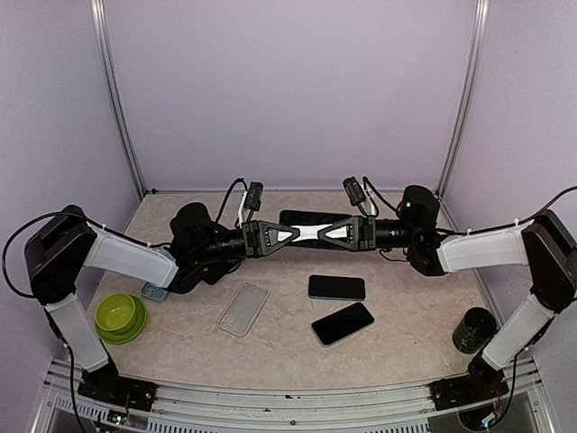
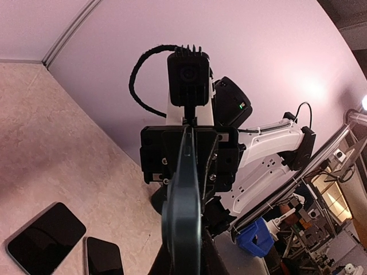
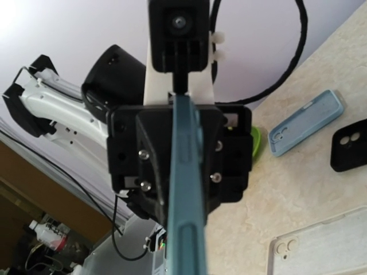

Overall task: Put the phone into the phone case
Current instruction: Pass from the left arm to the right

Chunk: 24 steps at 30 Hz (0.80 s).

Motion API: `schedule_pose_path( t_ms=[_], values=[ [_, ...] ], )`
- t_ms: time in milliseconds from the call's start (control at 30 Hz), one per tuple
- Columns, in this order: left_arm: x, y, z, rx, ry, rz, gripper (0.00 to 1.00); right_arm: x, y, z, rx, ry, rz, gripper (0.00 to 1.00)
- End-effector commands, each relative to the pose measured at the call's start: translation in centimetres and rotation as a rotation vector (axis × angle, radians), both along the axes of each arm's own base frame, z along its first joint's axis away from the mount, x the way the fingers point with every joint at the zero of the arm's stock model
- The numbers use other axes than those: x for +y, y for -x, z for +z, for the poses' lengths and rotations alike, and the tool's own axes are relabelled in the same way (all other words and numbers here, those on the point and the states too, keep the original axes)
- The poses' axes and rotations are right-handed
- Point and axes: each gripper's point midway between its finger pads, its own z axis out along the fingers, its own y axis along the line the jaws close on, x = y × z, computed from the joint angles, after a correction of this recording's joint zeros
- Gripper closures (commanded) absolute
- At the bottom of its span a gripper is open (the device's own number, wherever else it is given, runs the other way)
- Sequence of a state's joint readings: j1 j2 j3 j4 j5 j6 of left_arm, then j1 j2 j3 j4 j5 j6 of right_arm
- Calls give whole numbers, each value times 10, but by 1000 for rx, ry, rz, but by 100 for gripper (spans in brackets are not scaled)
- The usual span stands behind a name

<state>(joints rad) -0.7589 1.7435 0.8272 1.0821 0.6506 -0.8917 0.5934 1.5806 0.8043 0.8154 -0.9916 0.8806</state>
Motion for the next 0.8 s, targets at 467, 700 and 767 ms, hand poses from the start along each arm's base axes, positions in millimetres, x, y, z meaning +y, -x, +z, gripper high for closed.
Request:
schedule_pose_path(
  t_ms=[467,700,767],
  values=[
    [27,-31,-40,93,-107,163,38,5,12,12,-111,-8,63,100],
    [42,-31,-58,117,-208,249,17,7,1,2,-115,44,28,100],
    [46,-32,-60,114,-244,281,15,7,-1,1,-120,57,20,100]
  ],
)
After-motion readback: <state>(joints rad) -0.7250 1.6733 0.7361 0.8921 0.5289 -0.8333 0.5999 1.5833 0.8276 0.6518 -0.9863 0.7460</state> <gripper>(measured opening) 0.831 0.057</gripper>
